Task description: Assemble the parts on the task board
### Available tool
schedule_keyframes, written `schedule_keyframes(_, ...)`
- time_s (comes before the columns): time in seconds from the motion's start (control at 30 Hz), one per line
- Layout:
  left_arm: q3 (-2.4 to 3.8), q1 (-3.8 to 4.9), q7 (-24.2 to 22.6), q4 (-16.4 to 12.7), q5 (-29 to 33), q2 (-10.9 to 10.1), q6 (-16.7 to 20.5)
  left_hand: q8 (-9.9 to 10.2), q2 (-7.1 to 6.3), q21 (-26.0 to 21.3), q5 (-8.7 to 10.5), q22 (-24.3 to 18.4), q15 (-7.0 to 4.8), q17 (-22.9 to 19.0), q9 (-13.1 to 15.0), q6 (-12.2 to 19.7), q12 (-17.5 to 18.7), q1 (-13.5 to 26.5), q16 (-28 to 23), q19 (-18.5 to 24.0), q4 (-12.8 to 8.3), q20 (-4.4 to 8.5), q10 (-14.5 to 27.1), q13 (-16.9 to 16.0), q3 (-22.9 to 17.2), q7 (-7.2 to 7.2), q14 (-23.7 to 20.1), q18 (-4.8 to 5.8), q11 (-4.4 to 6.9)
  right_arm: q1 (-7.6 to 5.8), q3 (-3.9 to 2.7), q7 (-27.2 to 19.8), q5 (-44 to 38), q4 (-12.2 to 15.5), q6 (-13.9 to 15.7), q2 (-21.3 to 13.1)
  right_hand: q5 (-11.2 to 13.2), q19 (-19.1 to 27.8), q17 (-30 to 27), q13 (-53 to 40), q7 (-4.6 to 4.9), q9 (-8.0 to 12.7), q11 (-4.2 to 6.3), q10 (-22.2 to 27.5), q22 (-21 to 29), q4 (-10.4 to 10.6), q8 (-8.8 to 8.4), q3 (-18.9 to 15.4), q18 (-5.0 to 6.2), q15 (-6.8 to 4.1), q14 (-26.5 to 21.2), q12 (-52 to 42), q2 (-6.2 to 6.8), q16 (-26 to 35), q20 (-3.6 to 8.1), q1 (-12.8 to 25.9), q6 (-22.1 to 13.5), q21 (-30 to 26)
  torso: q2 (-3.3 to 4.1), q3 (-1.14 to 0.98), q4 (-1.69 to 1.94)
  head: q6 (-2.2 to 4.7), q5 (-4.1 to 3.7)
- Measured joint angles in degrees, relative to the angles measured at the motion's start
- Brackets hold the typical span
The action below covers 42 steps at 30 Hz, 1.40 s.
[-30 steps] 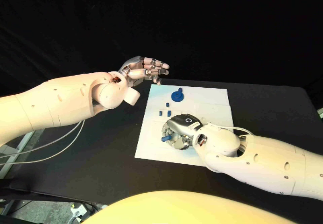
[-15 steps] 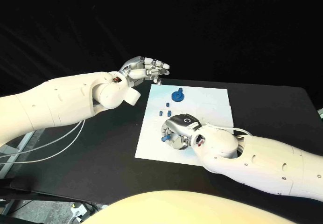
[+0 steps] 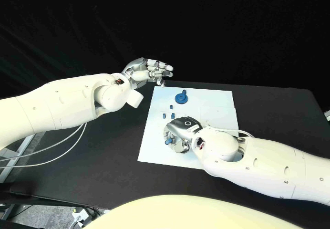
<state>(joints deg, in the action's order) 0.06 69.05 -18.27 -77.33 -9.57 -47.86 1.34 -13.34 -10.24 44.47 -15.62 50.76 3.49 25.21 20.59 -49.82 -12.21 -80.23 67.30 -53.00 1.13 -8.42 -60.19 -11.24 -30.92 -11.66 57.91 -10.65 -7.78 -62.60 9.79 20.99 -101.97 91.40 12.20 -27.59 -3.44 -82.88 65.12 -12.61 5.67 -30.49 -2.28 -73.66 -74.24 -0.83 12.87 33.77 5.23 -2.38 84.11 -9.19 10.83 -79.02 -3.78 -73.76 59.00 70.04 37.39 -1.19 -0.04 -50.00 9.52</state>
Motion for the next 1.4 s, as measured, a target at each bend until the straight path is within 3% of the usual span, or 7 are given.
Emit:
schedule_keyframes(0.2, 0.00, 0.00, 0.05, 0.08, 0.00, 0.06, -0.06, 0.00, 0.00, 0.00, 0.00, -0.01, 0.00, 0.00, 0.00, 0.00, 0.00, 0.00, 0.00, 0.00, 0.00, 0.00, 0.00, 0.00, 0.00, 0.00, 0.00, -0.01, 0.00, 0.05, 0.08, 0.47, -0.02, -0.16, 0.20, 0.36, 0.00, 0.00, -0.05, -0.55, 0.01, -0.01, 0.18, -0.17, 0.00, -0.39, 0.00, 0.39, 0.00, 0.01, 0.00, 0.00, 0.00, 0.01, 0.00, 0.00, -0.05, -0.04, 0.00, -0.01, 0.01, 0.00, 0.03)
schedule_keyframes(0.5, -0.02, 0.00, 0.25, 0.16, 0.00, 0.11, -0.29, 0.00, 0.00, 0.00, 0.00, -0.02, 0.00, 0.00, 0.00, 0.00, -0.26, 0.00, 0.00, 0.00, 0.00, 0.00, 0.00, 0.00, 0.00, 0.00, 0.00, -0.01, 0.00, 0.19, 0.24, 0.21, 1.00, -0.47, 1.59, 0.38, -0.01, 0.01, -0.03, -1.97, 1.83, -1.24, -1.09, 2.45, 0.00, -0.55, -0.07, 0.56, 0.01, 1.15, -0.09, 0.01, -1.04, 0.00, -0.04, 1.07, -4.31, -0.04, -0.01, -0.06, -0.02, 0.00, -0.06)
schedule_keyframes(0.73, -0.04, 0.00, 0.33, 0.20, 0.00, 0.14, -0.42, 0.00, 0.00, 0.00, 0.00, -0.02, 0.00, 0.00, 0.00, 0.00, -0.26, 0.00, 0.00, 0.00, 0.01, 0.00, 0.00, 0.00, -0.01, 0.00, 0.00, 0.00, 0.00, 0.19, 0.24, -0.15, 1.40, -0.54, 2.27, 0.35, -0.01, 0.01, -0.02, -2.97, 1.29, -0.49, -0.69, 4.69, 0.00, -0.54, -3.04, 0.57, 0.01, 1.15, -0.09, 0.00, -1.03, 0.00, -0.05, 1.08, -7.83, -0.05, -0.03, -0.13, -0.05, 0.00, -0.03)
schedule_keyframes(0.9, -0.05, 0.00, 0.37, 0.23, 0.00, 0.14, -0.45, 0.00, 0.00, 0.00, 0.00, -0.03, 0.00, 0.00, 0.00, 0.00, -0.26, 0.00, 0.00, 0.00, 0.71, 0.00, 0.00, 0.00, -0.71, 0.00, 0.00, 0.00, 0.00, 0.19, 0.24, -0.30, 1.53, -0.57, 2.19, 0.31, -0.01, 0.01, -0.02, -3.30, 1.31, -0.39, -0.78, 5.42, 0.00, -0.54, -3.05, 0.57, 0.01, 1.15, -0.09, 0.00, -1.02, 0.00, -0.05, 1.08, -8.90, -0.05, -0.03, -0.13, -0.05, 0.00, -0.06)
schedule_keyframes(1.1, -0.06, 0.00, 0.38, 0.24, -0.01, 0.15, -0.50, 0.00, 0.01, 0.00, 0.00, -0.05, 0.00, 0.00, 0.01, 0.01, -0.26, 0.00, 0.00, 0.00, 0.70, 0.00, 0.01, 0.00, -0.70, 0.00, 0.00, 0.00, 0.00, 0.19, 0.24, -0.30, 1.58, -0.57, 1.52, 0.16, -0.01, 0.60, -0.04, -3.75, 0.95, 0.26, -0.78, 6.73, 0.00, -0.52, -5.49, 0.57, 0.01, 1.15, -0.09, 0.00, 0.18, 0.00, -0.63, 2.28, -11.43, -1.02, -0.03, -0.13, -0.05, 0.00, -0.09)
schedule_keyframes(1.33, -0.06, 0.00, 0.45, 0.24, -0.01, 0.17, -0.58, 0.00, 0.01, 0.00, 0.00, -0.05, 0.00, 0.00, 0.01, 0.01, -0.26, 0.00, 0.00, 0.00, 0.70, 0.00, 0.01, 0.00, -0.70, 0.00, 0.00, -0.01, 0.00, 0.18, 0.24, -0.21, 1.59, -0.52, 1.23, -0.13, -0.01, 0.61, -0.05, -3.91, 1.06, 0.30, -0.79, 7.24, 0.00, -0.52, -5.48, 0.57, 0.02, 1.15, -0.09, -0.01, 0.18, 0.00, -0.63, 2.28, -12.13, -1.04, -0.02, -0.12, -0.05, 0.00, -0.18)
schedule_keyframes(1.4, -0.07, 0.00, 0.45, 0.26, -0.01, 0.18, -0.58, 0.00, 0.01, 0.00, 0.00, -0.05, 0.00, 0.00, 0.01, 0.01, -0.26, 0.00, 0.00, 0.00, 0.70, 0.00, 0.01, 0.00, -0.70, 0.00, 0.00, 0.00, 0.00, 0.18, 0.25, -0.18, 1.60, -0.45, 1.35, -0.23, -0.30, 0.61, -0.04, -4.26, 0.86, 0.52, -0.79, 7.26, 0.00, -0.51, -5.48, 0.56, 0.01, 1.15, -0.09, -0.67, 1.37, 0.01, -0.63, 3.46, -13.18, -1.04, -0.02, -0.12, -0.05, 0.00, -0.18)
